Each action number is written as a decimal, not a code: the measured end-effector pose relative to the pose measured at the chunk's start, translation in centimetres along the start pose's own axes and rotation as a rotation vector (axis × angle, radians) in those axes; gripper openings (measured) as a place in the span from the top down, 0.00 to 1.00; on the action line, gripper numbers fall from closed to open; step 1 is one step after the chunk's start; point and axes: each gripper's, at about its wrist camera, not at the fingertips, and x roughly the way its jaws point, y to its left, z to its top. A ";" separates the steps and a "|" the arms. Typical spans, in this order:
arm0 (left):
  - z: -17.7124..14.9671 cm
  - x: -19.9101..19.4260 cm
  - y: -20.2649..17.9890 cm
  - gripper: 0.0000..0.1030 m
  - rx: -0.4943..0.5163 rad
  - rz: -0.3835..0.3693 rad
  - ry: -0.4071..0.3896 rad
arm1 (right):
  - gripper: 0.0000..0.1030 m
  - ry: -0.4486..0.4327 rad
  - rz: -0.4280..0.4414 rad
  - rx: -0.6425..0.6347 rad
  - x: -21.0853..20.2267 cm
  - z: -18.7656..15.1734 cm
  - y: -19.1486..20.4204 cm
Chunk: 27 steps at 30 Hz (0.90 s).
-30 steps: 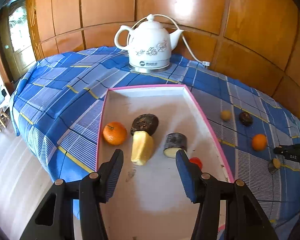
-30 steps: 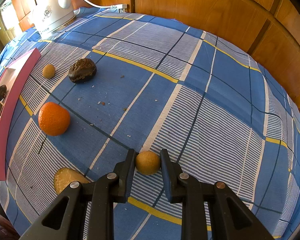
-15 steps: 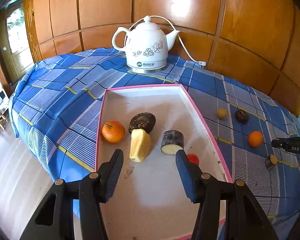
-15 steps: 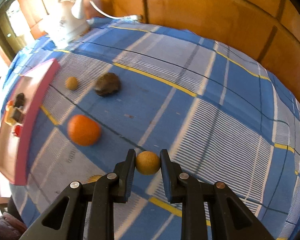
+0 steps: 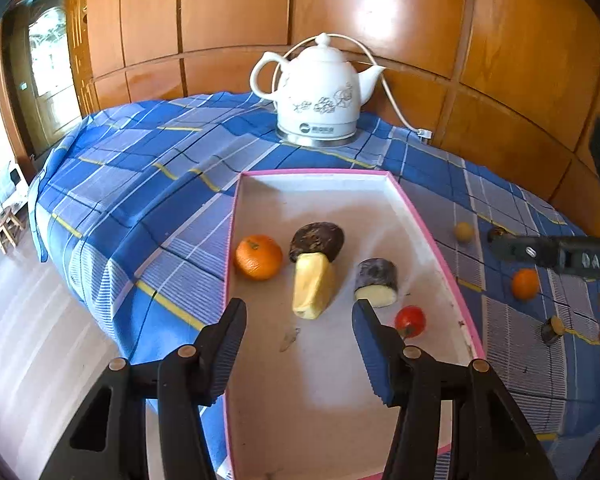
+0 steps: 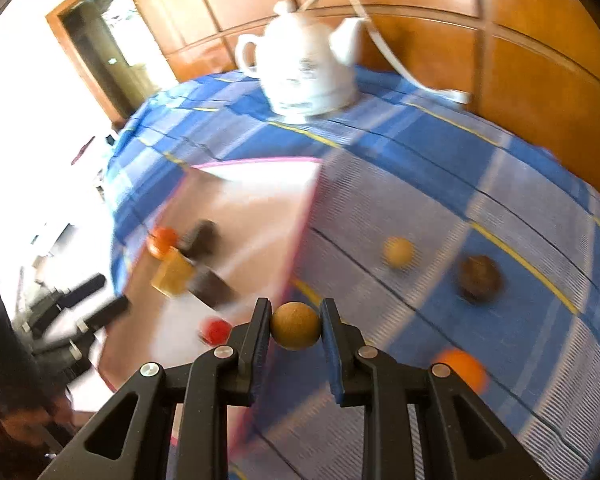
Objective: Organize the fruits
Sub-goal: 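Carry the small yellow fruit into the tray and open the right tool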
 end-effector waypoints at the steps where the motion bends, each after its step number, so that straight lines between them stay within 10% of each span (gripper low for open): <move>1: 0.0 0.0 0.2 0.46 -0.003 0.001 0.001 | 0.76 0.001 0.008 -0.006 0.7 0.5 0.8; 12: -0.1 -0.2 0.8 0.46 -0.015 -0.010 -0.006 | 0.73 0.061 -0.010 0.015 6.2 3.0 3.6; 27: -0.2 -0.2 -0.1 0.46 0.001 -0.022 0.001 | 0.71 0.011 -0.032 0.060 2.1 -0.4 0.7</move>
